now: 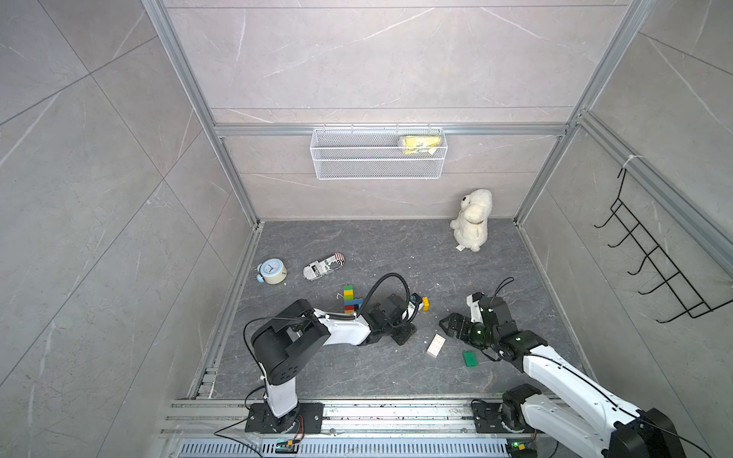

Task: Assemble the letter h with lego
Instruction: Adjust the lego brick at the center of the board.

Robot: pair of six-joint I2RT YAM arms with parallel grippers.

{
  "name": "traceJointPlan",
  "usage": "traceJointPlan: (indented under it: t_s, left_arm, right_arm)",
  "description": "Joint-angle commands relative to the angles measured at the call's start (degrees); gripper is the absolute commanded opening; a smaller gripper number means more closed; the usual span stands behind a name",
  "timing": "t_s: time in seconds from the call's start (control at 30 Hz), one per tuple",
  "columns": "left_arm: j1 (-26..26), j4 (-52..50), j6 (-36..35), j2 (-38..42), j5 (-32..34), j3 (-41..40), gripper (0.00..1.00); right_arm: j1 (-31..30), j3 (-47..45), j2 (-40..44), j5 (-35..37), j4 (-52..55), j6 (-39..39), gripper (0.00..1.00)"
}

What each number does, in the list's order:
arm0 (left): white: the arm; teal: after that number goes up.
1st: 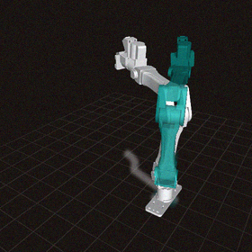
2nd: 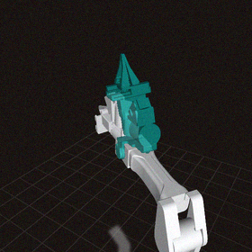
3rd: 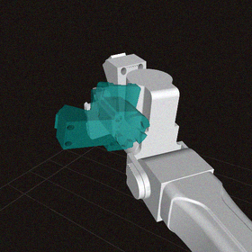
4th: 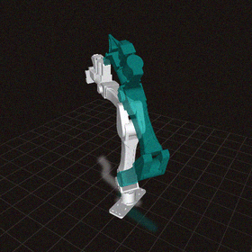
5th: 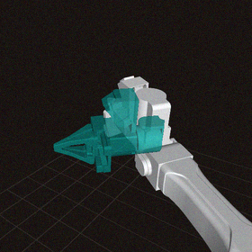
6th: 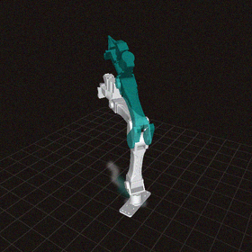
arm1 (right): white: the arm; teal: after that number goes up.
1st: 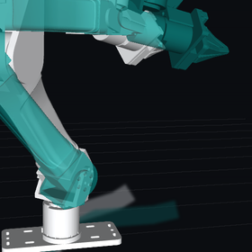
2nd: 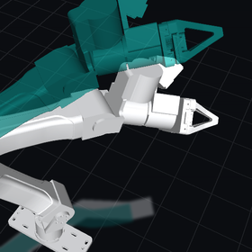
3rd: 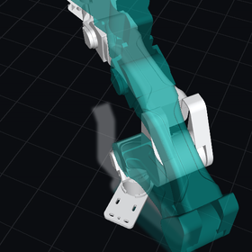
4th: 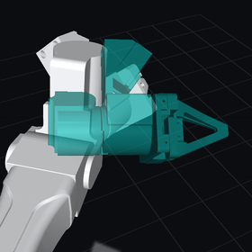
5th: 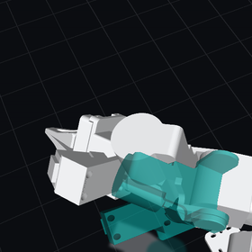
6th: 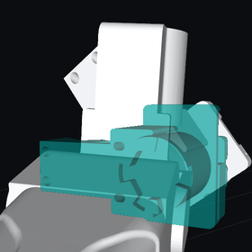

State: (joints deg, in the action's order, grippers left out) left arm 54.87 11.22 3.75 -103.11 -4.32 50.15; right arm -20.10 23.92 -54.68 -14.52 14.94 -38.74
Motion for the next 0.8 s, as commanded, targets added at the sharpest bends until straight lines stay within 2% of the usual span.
traceJointPlan:
  t_s: [0.0, 0.17, 0.33, 0.53, 0.63, 0.7, 0.77]
  left_arm:
    - [0.0, -1.1, -1.4, 0.4, 1.5, 1.8, 0.55]
    - [0.0, -2.5, 0.0, 3.6, 1.4, 2.9, 0.67]
    - [0.0, -5.5, 2.4, 9.1, -1.3, 5.0, 0.79]
    - [0.0, -11.5, 8.9, 15.0, -3.0, 8.2, 0.86]
    - [0.0, -16.5, 13.1, 18.9, -0.9, 9.2, 0.92]
    - [0.0, -19.7, 16.3, 22.2, 2.9, 8.5, 0.99]
    - [-0.1, -23.4, 17.9, 24.9, 6.2, 8.1, 0.99]
  right_arm:
    - [0.3, -0.8, -0.6, 1.3, -0.9, 1.4, 0.89]
    - [0.2, 0.2, 0.2, 2.5, 2.3, 2.0, 0.89]
    - [0.2, 3.6, 0.1, 4.5, 10.7, 4.3, 0.87]
    - [0.2, 5.9, -0.6, 9.9, 18.3, 1.7, 0.83]
    - [0.2, 6.5, -3.1, 11.1, 20.4, 0.8, 0.79]
    - [-0.2, 6.6, -4.8, 11.1, 21.2, -0.1, 0.75]
    - [-1.2, 6.2, -5.3, 12.0, 21.7, -1.1, 0.74]
